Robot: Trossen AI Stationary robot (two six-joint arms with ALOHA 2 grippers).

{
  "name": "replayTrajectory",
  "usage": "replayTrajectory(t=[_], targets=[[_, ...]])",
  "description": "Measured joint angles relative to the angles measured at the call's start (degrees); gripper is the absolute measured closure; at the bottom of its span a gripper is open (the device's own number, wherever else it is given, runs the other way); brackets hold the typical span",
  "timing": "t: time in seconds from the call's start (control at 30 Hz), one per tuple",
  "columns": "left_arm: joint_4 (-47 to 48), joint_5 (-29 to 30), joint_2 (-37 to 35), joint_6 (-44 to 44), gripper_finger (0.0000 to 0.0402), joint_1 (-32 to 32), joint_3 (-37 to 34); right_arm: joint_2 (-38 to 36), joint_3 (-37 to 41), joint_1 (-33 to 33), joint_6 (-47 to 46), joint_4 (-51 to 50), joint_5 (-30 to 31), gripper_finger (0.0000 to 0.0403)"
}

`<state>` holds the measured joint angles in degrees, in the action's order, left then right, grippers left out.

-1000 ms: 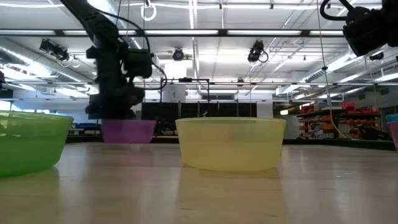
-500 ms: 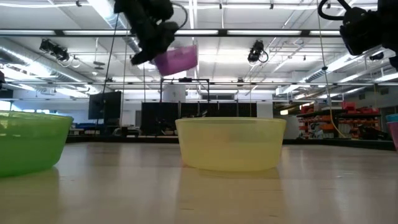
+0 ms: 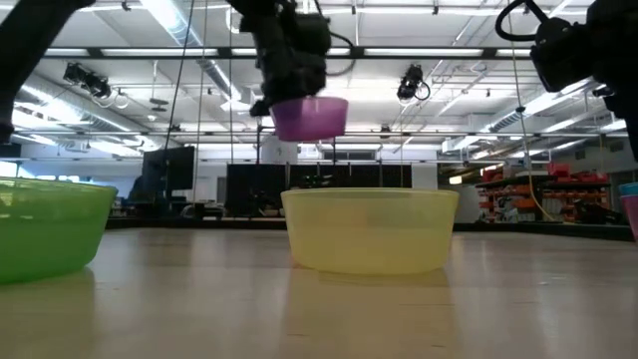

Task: Nest bowls inside each other
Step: Stack the purple bowl on top of the orange bowl

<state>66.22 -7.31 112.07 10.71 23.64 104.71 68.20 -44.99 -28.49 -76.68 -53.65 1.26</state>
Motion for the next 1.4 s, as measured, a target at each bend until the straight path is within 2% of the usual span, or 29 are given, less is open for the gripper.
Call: replayTrajectory(t=[0.17,0.37,0.6,1.13,1.4], targets=[[-0.42,-1.99,6.29,-1.26,0.0394,-1.62,0.0,0.0,0.0,-0.19,0.45,0.0,-0.03,0.0273],[-3.58,-1.94,9.79,-0.89,0.0392,-1.53,0.01,0.0,0.0,-0.17,1.5,0.06,0.0,0.0273],[-8.21,-1.94,11.68,0.68,0.0393,-0.93,0.11,-0.02,0.0,-0.19,2.21,0.22,-0.02,0.0273],[-7.06,-1.72,14.97,0.72,0.0394,-0.94,-0.02,-0.02,0.0,-0.17,2.88,1.48,0.22,0.0273],[-7.15,-1.55,15.08,0.67,0.0363,-0.94,0.0,-0.02,0.0,-0.17,2.77,1.75,0.22,0.0273]])
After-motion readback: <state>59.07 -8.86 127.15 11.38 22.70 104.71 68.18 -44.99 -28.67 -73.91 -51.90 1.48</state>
